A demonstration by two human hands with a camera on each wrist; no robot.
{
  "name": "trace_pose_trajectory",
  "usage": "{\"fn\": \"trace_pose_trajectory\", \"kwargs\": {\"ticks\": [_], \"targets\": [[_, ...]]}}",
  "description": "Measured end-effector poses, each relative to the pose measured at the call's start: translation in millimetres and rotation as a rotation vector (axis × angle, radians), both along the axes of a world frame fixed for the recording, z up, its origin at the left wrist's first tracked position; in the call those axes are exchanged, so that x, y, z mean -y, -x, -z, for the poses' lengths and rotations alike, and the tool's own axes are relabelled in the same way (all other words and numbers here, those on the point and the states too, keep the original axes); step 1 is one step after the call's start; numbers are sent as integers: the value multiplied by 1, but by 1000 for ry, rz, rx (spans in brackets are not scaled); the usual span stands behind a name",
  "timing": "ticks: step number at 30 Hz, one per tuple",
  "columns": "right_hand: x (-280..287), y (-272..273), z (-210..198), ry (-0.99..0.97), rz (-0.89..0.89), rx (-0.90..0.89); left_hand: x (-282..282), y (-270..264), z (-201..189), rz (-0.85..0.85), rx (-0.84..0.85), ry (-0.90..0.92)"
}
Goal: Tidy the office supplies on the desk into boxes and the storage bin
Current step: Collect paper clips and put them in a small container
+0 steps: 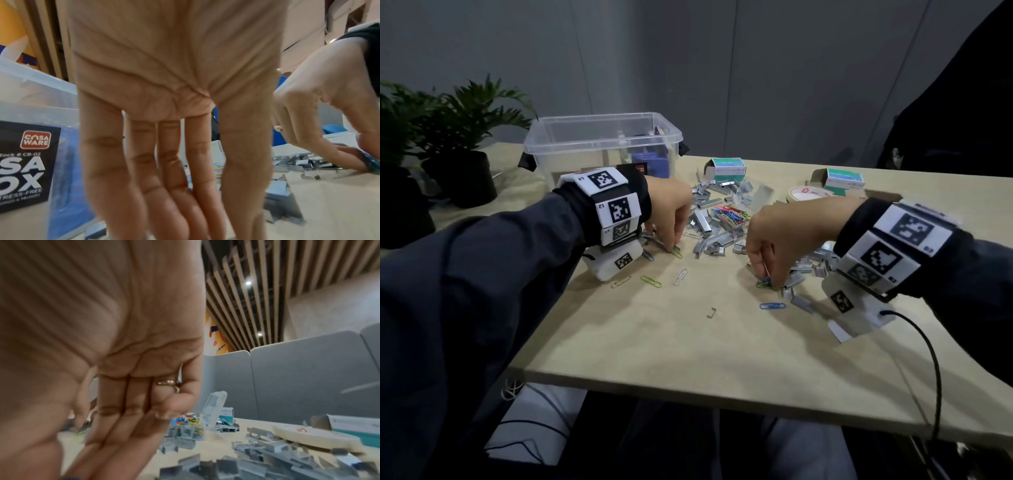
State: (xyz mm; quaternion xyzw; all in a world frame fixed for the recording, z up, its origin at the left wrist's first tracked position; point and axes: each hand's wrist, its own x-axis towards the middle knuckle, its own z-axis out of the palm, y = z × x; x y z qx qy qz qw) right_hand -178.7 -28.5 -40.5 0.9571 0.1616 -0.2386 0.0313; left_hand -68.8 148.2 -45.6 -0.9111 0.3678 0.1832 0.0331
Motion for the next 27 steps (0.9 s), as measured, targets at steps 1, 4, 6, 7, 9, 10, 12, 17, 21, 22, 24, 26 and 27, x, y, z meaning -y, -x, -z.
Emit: {"fn": "trace_pose_trajectory", "kwargs": {"ticks": [1,4,6,7,9,10,12,17,21,22,24,26,27], "targets": [[-1,0,2,15,-1,17,1,0,0,1,-8,2],[-2,1,2,26,-2,47,1,1,1,16,-9,17],[-1,2,2,8,-1,59,-1,1,4,30,7,29],[0,2,3,-3,3,64,-2,1,5,35,16,32],[2,3,4,-14,5,75,-4,0,8,36,21,32],[2,4,5,-17,3,78,-5,1,9,32,21,40],[3,6,6,-23,7,75,-6,2,10,16,19,82],[1,6,6,-30,47,35,2,6,10,11,-6,72],[-2,7,6,-25,66,23,8,9,15,-17,-6,25],[-2,8,5,-18,61,21,9,10,15,-17,-5,24],[-3,10,1,-21,66,-7,11,12,15,-7,-5,18],[-6,10,-3,-5,73,-56,13,14,16,8,7,18],[-8,11,-4,16,76,-82,14,14,17,13,13,21]]}}
